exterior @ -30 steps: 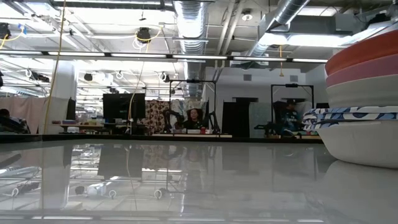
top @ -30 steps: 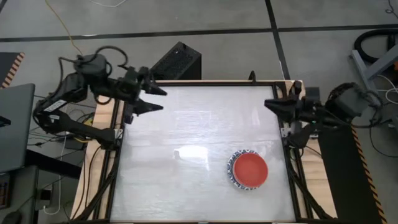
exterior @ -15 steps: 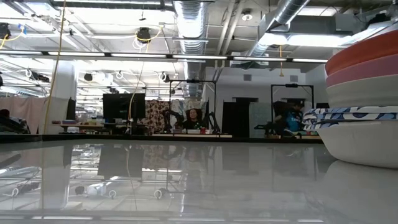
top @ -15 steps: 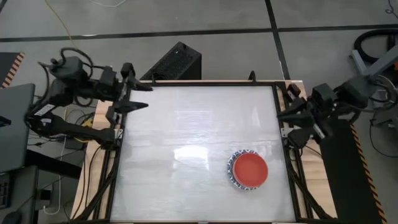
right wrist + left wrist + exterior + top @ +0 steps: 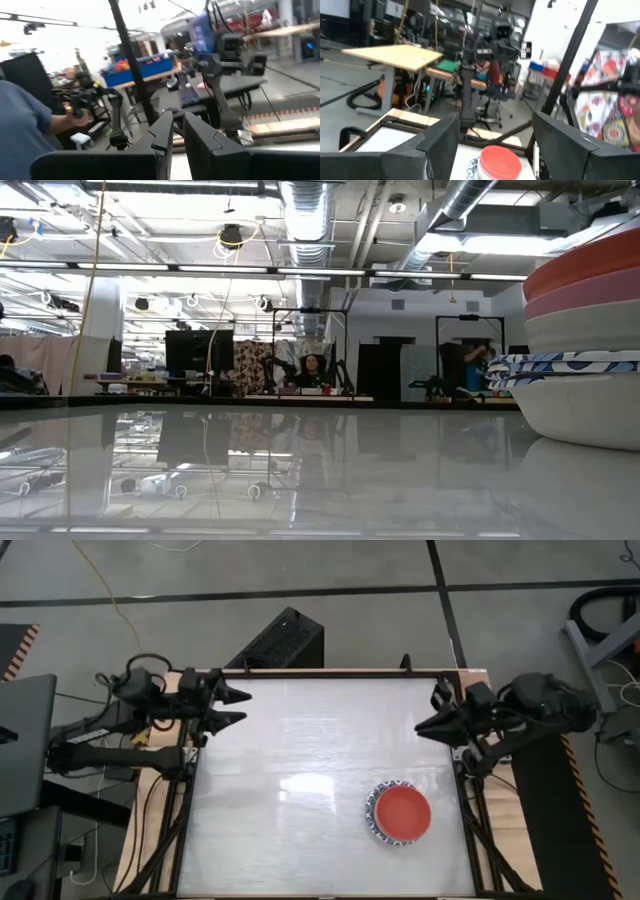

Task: Nest bowls inside each other by size order
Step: Return to Home Position

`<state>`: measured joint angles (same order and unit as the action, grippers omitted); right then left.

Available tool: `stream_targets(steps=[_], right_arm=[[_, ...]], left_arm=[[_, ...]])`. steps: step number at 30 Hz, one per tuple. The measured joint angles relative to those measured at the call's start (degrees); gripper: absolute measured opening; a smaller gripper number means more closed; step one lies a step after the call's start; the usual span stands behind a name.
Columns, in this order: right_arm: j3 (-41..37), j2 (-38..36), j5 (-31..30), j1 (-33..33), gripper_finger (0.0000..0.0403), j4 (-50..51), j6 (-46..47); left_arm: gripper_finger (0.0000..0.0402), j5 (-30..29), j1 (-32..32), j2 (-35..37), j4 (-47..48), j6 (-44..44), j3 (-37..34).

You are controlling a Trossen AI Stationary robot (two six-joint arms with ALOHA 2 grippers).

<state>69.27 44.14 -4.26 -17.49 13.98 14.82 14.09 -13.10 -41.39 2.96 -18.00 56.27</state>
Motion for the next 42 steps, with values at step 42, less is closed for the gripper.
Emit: stream_targets(steps=[42], right_arm=[[-43.2, -43.8, -2.8, 17.7, 0.0066, -14.4, 4.4]], left_arm=[[0.0240, -12.7, -7.2, 38.7, 12.5, -17.3, -29.1]])
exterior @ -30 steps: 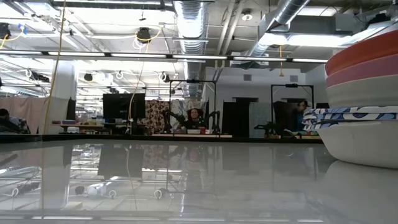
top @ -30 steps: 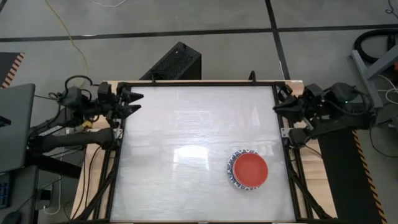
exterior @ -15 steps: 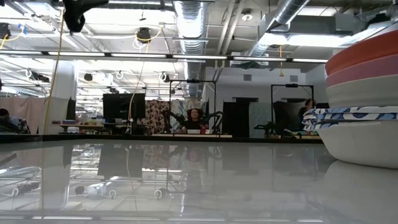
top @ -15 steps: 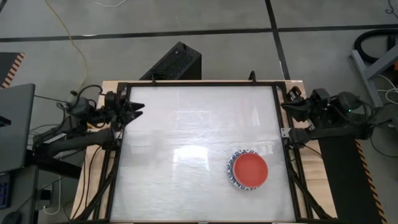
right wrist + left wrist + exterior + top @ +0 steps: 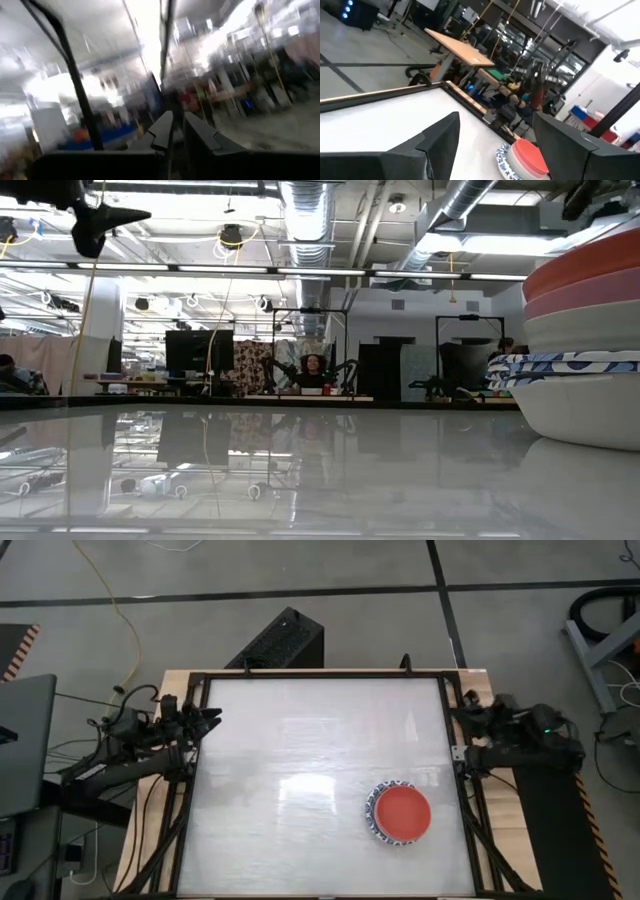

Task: Nest bowls inside each other by size order
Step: Return to Home Position

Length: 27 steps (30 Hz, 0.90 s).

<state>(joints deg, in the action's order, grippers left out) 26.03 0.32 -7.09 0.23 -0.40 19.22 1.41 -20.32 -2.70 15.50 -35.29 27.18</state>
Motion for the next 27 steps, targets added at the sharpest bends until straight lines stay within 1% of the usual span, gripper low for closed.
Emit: stream_targets(steps=[3, 8, 11, 14, 16, 19, 21, 24, 27], right_arm=[[0.0, 1.8, 0.1, 0.0, 0.0066, 0.0, -0.3], [-0.2, 1.8, -1.0, 0.0, 0.0066, 4.4, 0.0], [-0.1, 1.5, -0.6, -0.1, 0.0066, 6.0, -2.0], [-0.2, 1.5, -0.6, -0.1, 0.0066, 10.5, -3.1], [-0.6, 1.5, -0.6, -0.1, 0.0066, 11.6, -3.0], [-3.1, 0.9, 0.2, -0.1, 0.0066, 9.4, -3.2], [-6.1, 0.4, 1.1, -0.1, 0.0066, 7.4, -3.2], [-11.7, -0.1, 3.2, -0.1, 0.0066, 0.4, -3.3], [-17.0, -0.1, 5.7, -0.1, 0.0066, -7.8, -4.1]], left_arm=[[0.0240, -0.4, 0.0, 2.5, 0.9, -0.6, -0.9], [0.0240, -0.4, 0.0, 2.4, 5.7, -0.2, -1.2], [0.0240, -0.4, 0.0, 2.6, 7.9, 1.8, -1.2], [0.0240, -0.3, 0.0, 2.6, 7.8, 4.9, -1.2], [0.0240, -0.4, 0.0, 2.5, 7.9, 7.4, -1.2], [0.0240, -0.5, 0.0, 2.5, 8.2, 11.6, -1.2], [0.0240, -0.7, 0.0, 2.5, 8.2, 13.8, -1.2], [0.0240, -0.8, 0.0, 2.5, 8.2, 15.0, -2.1], [0.0240, -2.2, 0.0, 2.5, 11.3, 15.6, -2.2]])
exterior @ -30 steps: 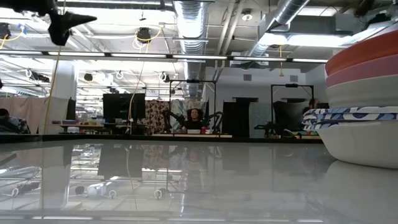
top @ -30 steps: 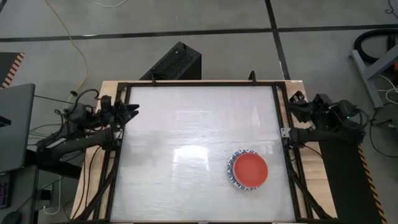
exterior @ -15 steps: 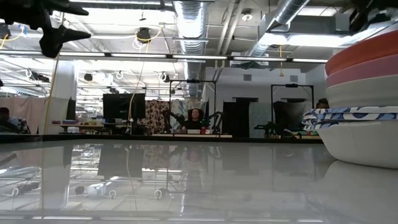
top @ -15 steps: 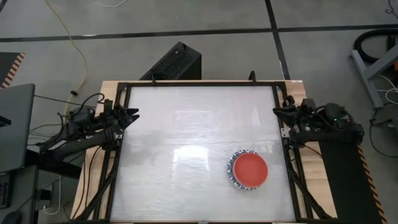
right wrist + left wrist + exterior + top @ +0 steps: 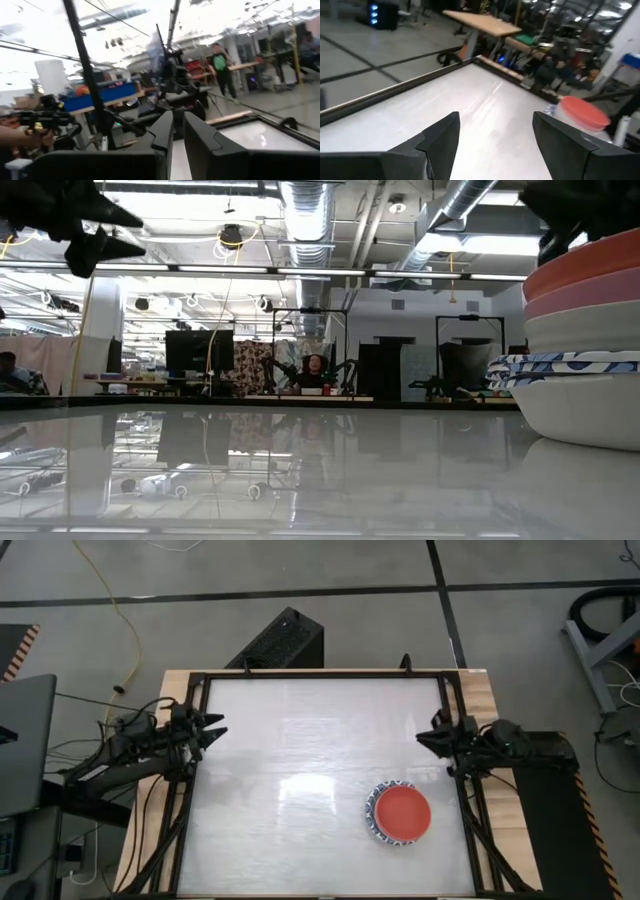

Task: Nest bowls inside each other by size order
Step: Return to Home Position

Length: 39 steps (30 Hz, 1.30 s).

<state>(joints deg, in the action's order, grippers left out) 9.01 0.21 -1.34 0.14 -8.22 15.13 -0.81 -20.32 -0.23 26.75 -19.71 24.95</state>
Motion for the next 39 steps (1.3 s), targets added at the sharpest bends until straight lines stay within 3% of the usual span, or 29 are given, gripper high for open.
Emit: stream_targets(steps=[7, 12, 16, 23, 25, 39], right_arm=[[-8.1, 0.0, 1.4, 0.0, 0.0066, -11.0, -1.5], [-8.6, 0.0, 1.3, 0.1, 0.0066, -11.5, -2.2], [-8.6, 0.0, 1.3, 0.3, 0.0066, -11.1, -3.2], [-8.6, 0.0, 1.2, 0.3, 0.0066, -10.4, -3.2], [-8.6, 0.0, 1.2, 0.3, 0.0066, -10.2, -3.2], [-8.6, 0.0, 1.3, 0.3, 0.0066, -5.4, -4.6]], left_arm=[[0.0240, -2.9, 0.0, 0.0, 1.9, 0.3, 0.0], [0.0240, -3.2, 0.0, 0.0, 1.8, 0.5, -0.3], [0.0240, -2.9, 0.0, 0.1, -5.1, -1.1, -6.0], [0.0240, 4.5, 1.7, 0.0, -29.7, -9.4, -22.7], [0.0240, 5.5, 2.6, 0.0, -30.4, -11.6, -24.3], [0.0240, -5.4, 12.6, -0.1, -28.6, -9.9, -24.2]])
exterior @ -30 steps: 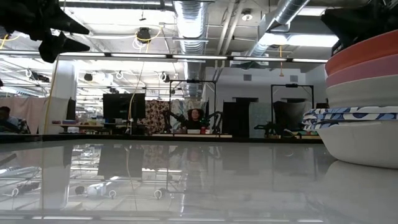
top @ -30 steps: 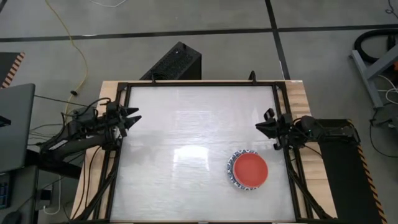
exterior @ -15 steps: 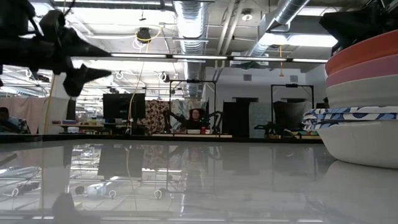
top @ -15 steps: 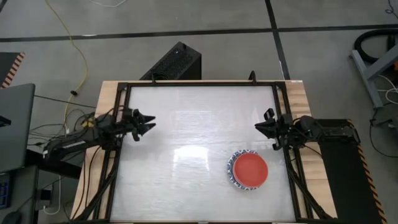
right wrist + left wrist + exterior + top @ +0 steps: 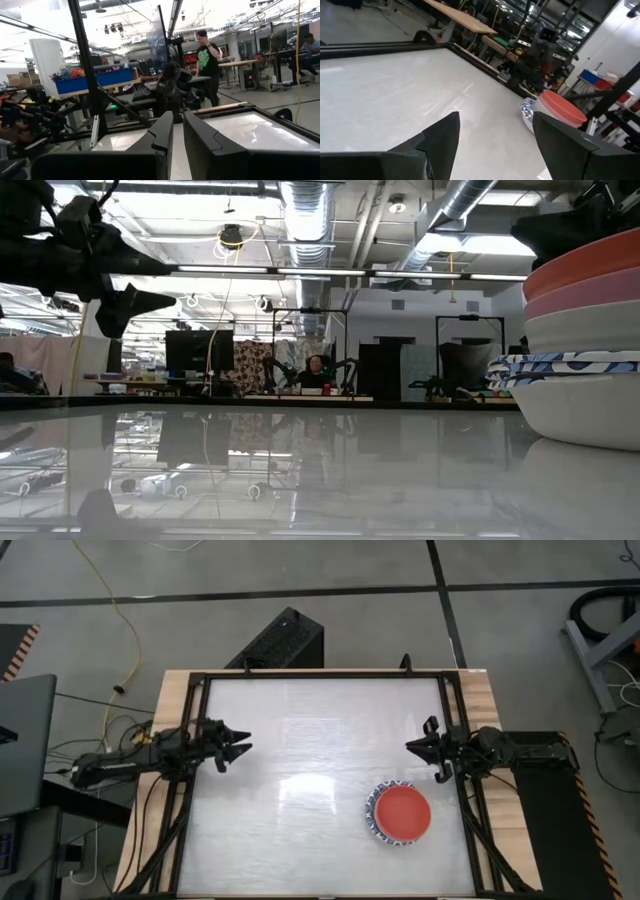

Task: Nest bowls inside each other by size order
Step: Return to Home Position

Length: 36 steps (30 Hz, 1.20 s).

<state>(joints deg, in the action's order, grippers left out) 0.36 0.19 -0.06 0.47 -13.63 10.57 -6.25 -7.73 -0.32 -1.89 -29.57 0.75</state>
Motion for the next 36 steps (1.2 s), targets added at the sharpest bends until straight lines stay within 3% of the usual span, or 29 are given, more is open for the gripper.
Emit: stream_targets(steps=[18, 27, 32, 36], right_arm=[[0.0, 0.0, -2.5, 0.0, 0.0066, 5.2, -0.1], [0.0, 0.0, -8.9, 0.1, 0.0066, 10.5, -1.0], [0.0, 0.1, -9.5, 0.1, 0.0066, 10.6, -1.8], [-0.1, 0.1, -9.4, 0.1, 0.0066, 10.8, -1.4]], left_arm=[[0.0240, -16.8, 17.9, 0.0, -2.1, 4.5, 0.0], [0.0240, -15.7, 18.9, 0.0, -2.0, 2.0, 0.0], [0.0240, -16.7, 18.9, 0.0, -2.0, 5.1, 0.0], [0.0240, -14.5, 18.9, 0.0, -1.9, 2.7, 0.0]])
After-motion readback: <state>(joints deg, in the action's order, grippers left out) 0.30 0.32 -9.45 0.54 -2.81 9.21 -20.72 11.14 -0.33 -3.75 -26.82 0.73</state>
